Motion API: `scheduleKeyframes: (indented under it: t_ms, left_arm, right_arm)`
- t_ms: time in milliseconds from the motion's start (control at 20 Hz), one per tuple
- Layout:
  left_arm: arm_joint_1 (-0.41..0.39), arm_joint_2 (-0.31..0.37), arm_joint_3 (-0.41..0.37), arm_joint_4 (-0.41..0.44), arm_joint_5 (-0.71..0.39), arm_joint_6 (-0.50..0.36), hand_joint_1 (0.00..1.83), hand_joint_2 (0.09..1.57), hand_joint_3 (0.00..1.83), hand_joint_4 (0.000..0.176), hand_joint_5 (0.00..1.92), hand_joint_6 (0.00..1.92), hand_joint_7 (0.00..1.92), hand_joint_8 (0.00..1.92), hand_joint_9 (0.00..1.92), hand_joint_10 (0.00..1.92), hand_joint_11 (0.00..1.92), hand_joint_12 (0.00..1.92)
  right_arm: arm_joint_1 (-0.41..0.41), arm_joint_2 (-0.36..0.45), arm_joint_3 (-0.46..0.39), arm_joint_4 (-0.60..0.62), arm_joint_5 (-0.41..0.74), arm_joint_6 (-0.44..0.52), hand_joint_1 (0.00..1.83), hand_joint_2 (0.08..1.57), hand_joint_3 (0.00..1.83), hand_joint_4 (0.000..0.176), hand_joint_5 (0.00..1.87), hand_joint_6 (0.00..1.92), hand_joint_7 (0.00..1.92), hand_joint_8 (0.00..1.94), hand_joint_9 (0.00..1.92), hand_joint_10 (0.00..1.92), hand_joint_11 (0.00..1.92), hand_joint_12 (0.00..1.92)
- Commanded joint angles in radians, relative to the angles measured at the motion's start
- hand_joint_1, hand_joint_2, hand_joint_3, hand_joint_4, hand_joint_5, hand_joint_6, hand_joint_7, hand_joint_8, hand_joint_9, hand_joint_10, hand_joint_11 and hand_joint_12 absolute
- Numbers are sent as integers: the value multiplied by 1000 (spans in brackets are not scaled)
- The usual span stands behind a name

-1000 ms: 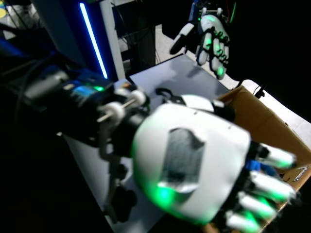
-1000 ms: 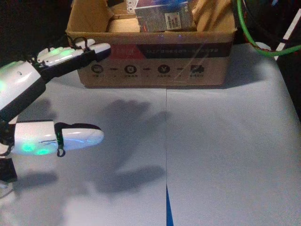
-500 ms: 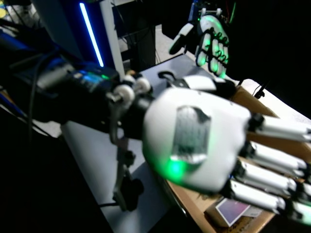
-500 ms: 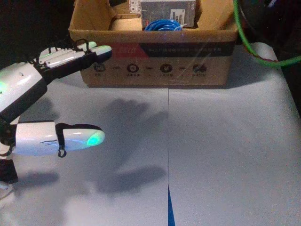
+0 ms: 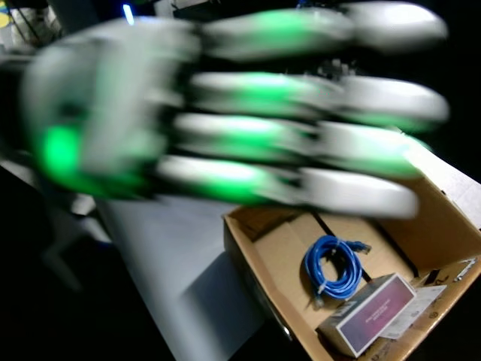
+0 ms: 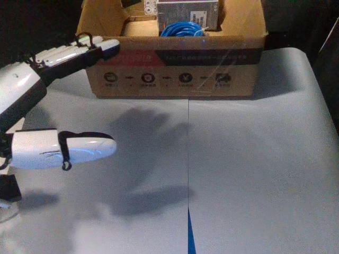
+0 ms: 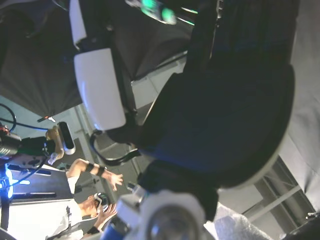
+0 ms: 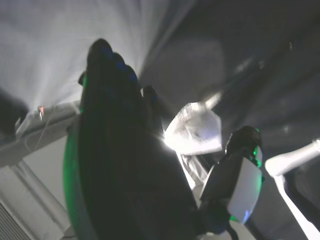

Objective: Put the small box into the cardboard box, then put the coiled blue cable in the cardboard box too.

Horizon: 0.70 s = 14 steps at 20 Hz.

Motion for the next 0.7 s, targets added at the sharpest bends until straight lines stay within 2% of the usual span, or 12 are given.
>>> scheduleKeyframes:
  t_ms: [0,100,150,200,250,300,450,500,550,600,650]
  left_arm:
    - [3,9,-4,-13,-151,-4,685,866,0,112,287,3,222,3,183,3,227,22]
    - [30,20,-18,-35,-190,2,750,842,0,141,320,7,262,9,226,11,239,21]
    - [46,29,-27,-48,-214,6,725,845,0,147,322,5,264,6,228,7,231,16]
    - [65,38,-35,-59,-243,9,718,844,0,149,322,3,260,2,216,0,217,10]
    - [87,49,-44,-72,-274,14,746,847,1,153,310,0,233,0,162,0,161,0]
    - [99,57,-51,-81,-292,18,719,847,1,166,289,0,207,0,133,0,155,2]
    - [126,72,-70,-96,-329,30,649,831,0,139,276,0,219,4,171,12,207,23]
    - [139,74,-77,-103,-347,31,665,826,0,136,273,0,233,8,186,14,219,27]
    - [157,76,-84,-114,-366,31,716,834,0,139,264,0,224,2,184,9,208,21]
    - [178,78,-93,-128,-385,31,719,843,4,128,257,0,217,0,188,9,188,13]
    - [208,79,-104,-144,-410,31,714,844,3,146,263,3,214,2,165,0,151,0]
  right_arm:
    - [3,25,-26,35,211,5,533,867,0,171,33,5,0,0,1,0,90,41]
    - [-53,83,-94,35,270,5,576,843,0,176,17,0,0,0,0,0,0,0]
    - [-93,115,-139,39,316,5,604,823,0,176,0,0,0,0,0,0,0,0]
    - [-143,134,-168,62,368,5,622,833,0,172,0,0,0,0,0,0,0,0]
    - [-245,142,-195,119,459,5,625,832,0,153,0,0,0,0,0,0,0,0]
    - [-327,140,-213,162,529,5,596,794,0,173,2,1,0,0,0,0,0,0]
    - [-568,131,-262,289,742,5,679,808,0,176,0,0,0,0,0,0,0,0]
    - [-637,130,-282,324,797,5,726,825,1,176,0,0,0,0,0,0,0,0]
    - [-705,131,-303,359,847,5,736,860,16,176,0,0,0,0,0,0,0,0]
    - [-763,133,-323,388,887,5,729,864,14,176,0,0,0,0,0,0,0,0]
    - [-833,136,-347,425,931,6,750,863,11,176,0,0,0,0,0,0,0,0]
